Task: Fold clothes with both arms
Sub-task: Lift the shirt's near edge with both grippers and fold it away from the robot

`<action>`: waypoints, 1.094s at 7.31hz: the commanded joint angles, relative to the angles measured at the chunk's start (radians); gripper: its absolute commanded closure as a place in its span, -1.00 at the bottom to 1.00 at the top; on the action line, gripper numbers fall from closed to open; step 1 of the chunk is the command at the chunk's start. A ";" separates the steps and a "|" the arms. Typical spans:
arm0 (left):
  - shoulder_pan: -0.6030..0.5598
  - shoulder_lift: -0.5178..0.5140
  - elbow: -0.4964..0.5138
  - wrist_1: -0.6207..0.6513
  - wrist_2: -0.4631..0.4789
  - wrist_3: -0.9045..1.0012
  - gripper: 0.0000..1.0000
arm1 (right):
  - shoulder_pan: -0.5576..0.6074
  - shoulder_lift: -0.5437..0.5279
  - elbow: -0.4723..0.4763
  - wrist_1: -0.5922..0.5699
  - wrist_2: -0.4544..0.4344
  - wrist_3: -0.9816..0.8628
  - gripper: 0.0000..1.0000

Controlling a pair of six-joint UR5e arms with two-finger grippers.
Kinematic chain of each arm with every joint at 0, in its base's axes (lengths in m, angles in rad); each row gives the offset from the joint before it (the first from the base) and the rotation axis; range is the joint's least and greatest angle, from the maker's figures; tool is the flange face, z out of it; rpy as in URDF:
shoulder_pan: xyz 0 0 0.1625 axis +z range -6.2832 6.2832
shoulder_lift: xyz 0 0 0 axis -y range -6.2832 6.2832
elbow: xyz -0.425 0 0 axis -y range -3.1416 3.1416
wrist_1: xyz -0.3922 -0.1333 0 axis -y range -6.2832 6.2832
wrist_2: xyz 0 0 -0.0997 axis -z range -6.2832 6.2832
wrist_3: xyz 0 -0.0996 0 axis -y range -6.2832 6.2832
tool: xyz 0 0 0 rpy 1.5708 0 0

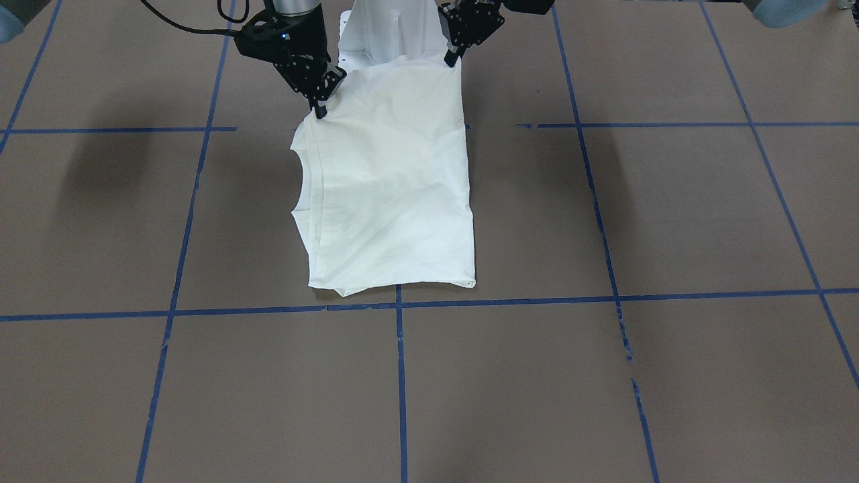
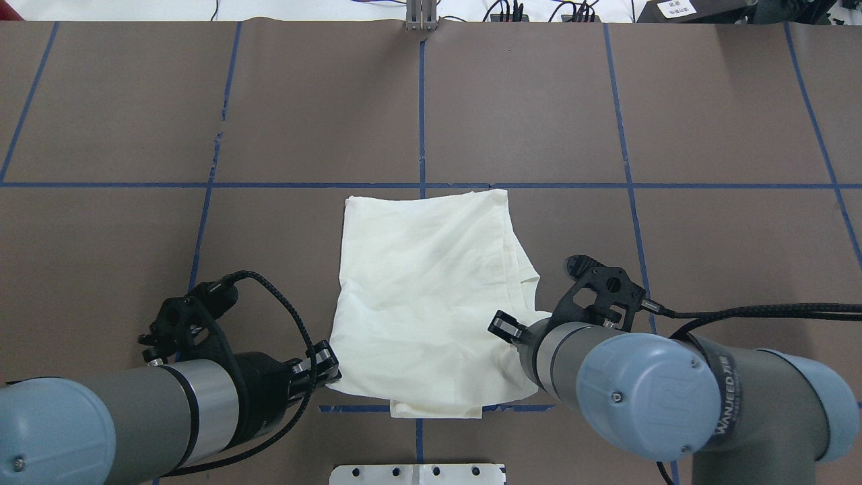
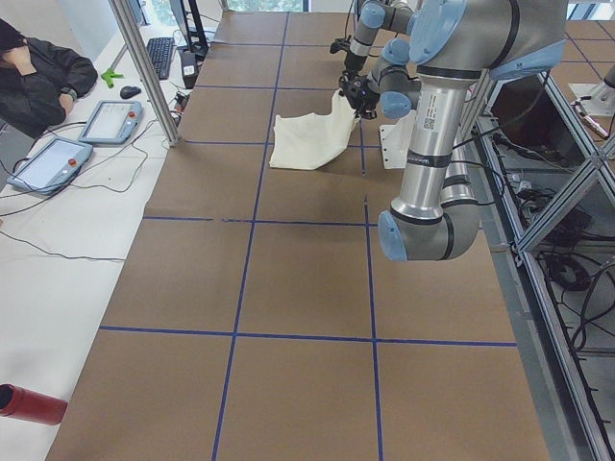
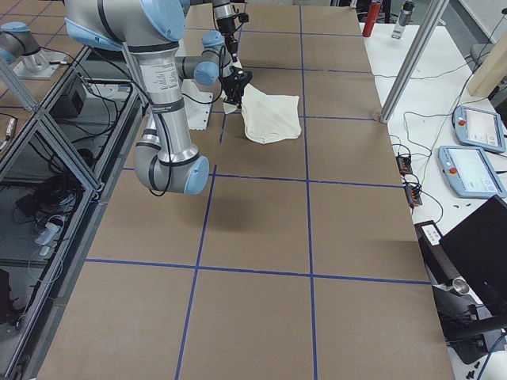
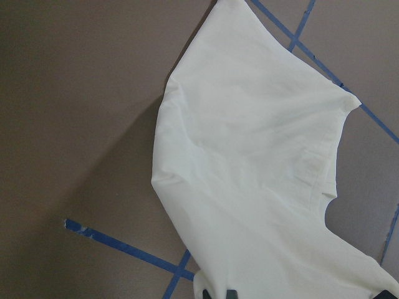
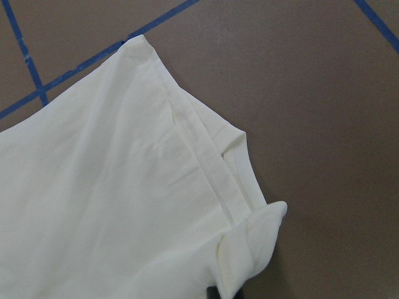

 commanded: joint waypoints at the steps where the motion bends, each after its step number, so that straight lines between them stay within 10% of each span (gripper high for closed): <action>1: -0.090 -0.064 0.113 -0.002 -0.004 0.101 1.00 | 0.051 0.015 -0.096 0.069 0.000 -0.013 1.00; 8: -0.264 -0.198 0.446 -0.085 -0.032 0.269 1.00 | 0.194 0.169 -0.499 0.284 0.006 -0.108 1.00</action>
